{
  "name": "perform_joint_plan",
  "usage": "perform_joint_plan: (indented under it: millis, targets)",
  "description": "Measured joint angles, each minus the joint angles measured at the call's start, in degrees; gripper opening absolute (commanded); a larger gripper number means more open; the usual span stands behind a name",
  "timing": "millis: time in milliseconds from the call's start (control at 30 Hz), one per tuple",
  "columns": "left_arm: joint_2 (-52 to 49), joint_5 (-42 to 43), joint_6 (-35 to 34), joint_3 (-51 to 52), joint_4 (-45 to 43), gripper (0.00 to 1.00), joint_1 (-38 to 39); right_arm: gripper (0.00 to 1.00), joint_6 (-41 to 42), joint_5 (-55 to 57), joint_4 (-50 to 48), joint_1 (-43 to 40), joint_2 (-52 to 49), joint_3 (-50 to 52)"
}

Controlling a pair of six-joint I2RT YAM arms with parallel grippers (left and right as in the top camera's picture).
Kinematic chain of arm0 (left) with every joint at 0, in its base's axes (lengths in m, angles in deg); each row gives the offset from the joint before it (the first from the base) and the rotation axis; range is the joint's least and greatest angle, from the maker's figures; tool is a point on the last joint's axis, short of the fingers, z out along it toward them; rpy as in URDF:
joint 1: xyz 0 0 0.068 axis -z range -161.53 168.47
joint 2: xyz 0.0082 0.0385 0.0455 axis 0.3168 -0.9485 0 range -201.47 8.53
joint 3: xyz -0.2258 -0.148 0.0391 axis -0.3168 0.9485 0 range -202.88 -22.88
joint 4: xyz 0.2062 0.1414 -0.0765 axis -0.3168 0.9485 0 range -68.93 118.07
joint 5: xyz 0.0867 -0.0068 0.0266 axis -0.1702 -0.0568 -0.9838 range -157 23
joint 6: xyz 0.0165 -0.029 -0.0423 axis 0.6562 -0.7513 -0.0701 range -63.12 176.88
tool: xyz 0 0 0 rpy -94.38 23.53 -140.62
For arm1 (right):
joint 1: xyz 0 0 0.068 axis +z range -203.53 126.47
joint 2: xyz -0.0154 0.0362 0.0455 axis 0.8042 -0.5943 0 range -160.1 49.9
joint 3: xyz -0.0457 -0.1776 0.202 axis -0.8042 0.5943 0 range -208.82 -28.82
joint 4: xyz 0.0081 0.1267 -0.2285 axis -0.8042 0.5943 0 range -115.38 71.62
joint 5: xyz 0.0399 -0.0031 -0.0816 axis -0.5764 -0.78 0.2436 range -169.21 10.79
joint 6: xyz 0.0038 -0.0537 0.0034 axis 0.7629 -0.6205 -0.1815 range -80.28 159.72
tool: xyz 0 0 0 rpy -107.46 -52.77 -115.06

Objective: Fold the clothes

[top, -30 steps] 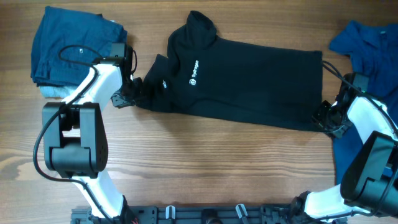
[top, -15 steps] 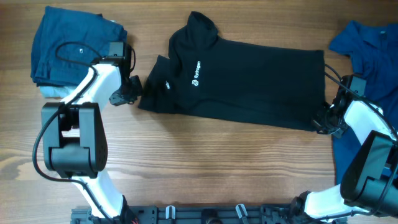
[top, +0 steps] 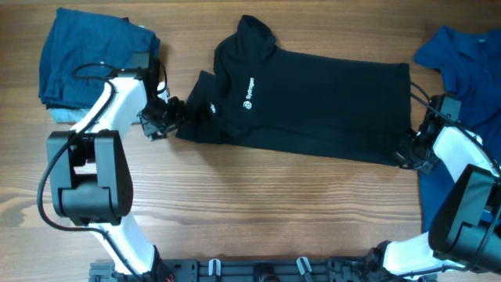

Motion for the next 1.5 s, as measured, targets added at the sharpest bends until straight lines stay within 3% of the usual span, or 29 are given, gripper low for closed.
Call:
perform_joint_plan:
  millis: [167,333,633,967,1100,1300,1367,1500]
  targets:
    - [0.13,4.00,-5.64,4.02,-6.43,0.53,0.00,0.11,0.00,-0.02,-0.02,-0.04,0.00,0.00]
    - [1.42,4.72,-10.34,7.78,-9.18,0.31,-0.07,0.12,0.00,-0.02,-0.02,-0.04,0.00,0.00]
    - [1.62,6.56,-13.94,8.22,-3.52,0.61,-0.11,0.14,0.00,-0.44,-0.04,-0.04,0.00,0.00]
    - [1.84,6.49,-15.69,7.98,-6.12,0.57,0.55,0.16,0.00,-0.70,-0.09,-0.09,0.00,0.00]
    - [1.92,3.61,-17.22,7.69,-7.45,0.61,3.21,0.17,0.00,-1.11,-0.09,-0.09,0.00,0.00]
    - [2.16,-1.79,-18.45,7.65,-7.56,0.11,5.38,0.17,0.00,-1.42,-0.11,-0.09,0.00,0.00]
    - [2.16,-2.60,-18.71,7.65,-7.37,0.04,5.38,0.17,0.00,-1.49,-0.11,-0.09,0.00,0.00]
    - [2.16,-5.38,-18.53,7.65,-7.15,0.04,5.40,0.17,0.00,-1.51,-0.11,-0.09,0.00,0.00]
